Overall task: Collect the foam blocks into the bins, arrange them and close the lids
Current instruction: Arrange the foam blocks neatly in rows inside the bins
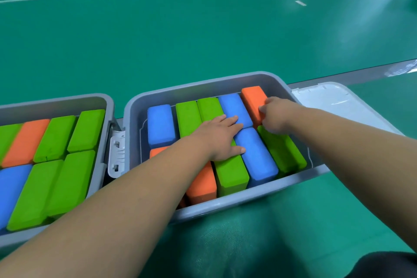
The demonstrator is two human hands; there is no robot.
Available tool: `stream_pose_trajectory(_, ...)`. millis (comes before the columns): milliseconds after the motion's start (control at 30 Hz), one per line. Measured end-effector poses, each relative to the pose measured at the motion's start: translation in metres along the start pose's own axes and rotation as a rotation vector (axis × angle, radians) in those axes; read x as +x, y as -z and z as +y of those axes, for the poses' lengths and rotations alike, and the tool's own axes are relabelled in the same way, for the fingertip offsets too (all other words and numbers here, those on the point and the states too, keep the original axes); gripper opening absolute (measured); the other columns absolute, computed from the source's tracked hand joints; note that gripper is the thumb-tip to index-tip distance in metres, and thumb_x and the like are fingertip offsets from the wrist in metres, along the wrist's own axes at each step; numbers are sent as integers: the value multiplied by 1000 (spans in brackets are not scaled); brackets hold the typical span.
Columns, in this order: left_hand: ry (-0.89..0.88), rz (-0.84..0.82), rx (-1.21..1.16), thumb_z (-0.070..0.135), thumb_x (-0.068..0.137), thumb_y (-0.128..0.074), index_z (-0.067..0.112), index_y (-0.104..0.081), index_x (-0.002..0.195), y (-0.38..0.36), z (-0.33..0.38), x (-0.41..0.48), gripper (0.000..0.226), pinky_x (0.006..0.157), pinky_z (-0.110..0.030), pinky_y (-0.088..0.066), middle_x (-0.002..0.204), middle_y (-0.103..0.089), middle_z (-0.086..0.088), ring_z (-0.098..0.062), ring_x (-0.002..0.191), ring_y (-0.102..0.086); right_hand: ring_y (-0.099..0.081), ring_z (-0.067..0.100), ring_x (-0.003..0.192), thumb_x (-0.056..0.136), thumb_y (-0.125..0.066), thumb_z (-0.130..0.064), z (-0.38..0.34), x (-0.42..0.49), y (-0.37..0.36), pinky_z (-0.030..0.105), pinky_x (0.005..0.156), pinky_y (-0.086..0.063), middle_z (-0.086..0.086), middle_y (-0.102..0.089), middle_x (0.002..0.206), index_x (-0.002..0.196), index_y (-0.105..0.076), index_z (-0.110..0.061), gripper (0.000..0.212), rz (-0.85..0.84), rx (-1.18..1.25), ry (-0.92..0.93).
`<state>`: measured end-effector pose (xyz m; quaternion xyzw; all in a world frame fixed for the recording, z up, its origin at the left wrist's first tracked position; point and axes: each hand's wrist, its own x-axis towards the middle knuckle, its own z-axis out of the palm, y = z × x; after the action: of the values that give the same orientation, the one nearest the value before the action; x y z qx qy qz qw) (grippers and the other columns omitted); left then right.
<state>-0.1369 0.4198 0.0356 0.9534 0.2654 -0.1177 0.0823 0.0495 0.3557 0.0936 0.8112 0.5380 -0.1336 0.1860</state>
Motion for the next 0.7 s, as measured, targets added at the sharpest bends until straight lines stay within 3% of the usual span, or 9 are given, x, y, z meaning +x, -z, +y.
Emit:
stream_pose_trajectory(133, -7, -2, -18, 69, 97, -50, 29, -19, 166, 0, -4, 3, 85, 129, -44, -16, 175, -8, 4, -25, 160, -9, -49, 30, 137, 96, -53, -24, 3, 6, -6, 43, 112, -42, 6, -42, 157, 146, -53, -15, 51, 40, 16, 65)
stream_pose_trajectory(233, -5, 1, -22, 69, 97, -50, 29, -19, 165, -2, -4, 4, 85, 129, -42, -14, 174, -8, 4, -25, 160, -9, -38, 30, 147, 98, -48, -23, 1, 8, -9, 41, 117, -37, 3, -25, 168, 156, -40, -17, 60, 0, -38, 92)
stream_pose_trajectory(367, 9, 5, -24, 66, 98, -50, 28, -18, 166, -2, 0, 3, 84, 129, -45, -15, 175, -7, 3, -26, 160, -8, -35, 33, 148, 99, -44, -20, -5, 11, -6, 42, 116, -38, 5, -21, 169, 161, -29, -14, 64, -52, -67, 75)
stream_pose_trajectory(500, 12, -23, -27, 65, 99, -49, 26, -17, 166, 0, -1, 1, 84, 129, -45, -15, 175, -5, 1, -26, 161, -6, -22, 30, 155, 99, -43, -23, -6, 8, -6, 41, 121, -31, 0, -6, 173, 164, -22, -17, 68, -56, 11, 42)
stream_pose_trajectory(600, 2, -46, -48, 61, 100, -52, 23, -20, 166, 5, -5, -4, 82, 130, -43, -14, 175, -7, -2, -26, 161, -8, -39, 34, 145, 98, -45, -24, -9, 4, -5, 44, 115, -39, 8, -33, 164, 155, -41, -12, 58, -11, 55, 24)
stream_pose_trajectory(700, 2, -71, -65, 54, 102, -55, 22, -23, 166, 12, -13, -11, 79, 130, -40, -14, 175, -7, -3, -24, 160, -8, -61, 35, 105, 95, -49, -23, -11, -2, -9, 44, 94, -54, 14, -64, 121, 109, -65, -11, 25, 99, 99, 4)
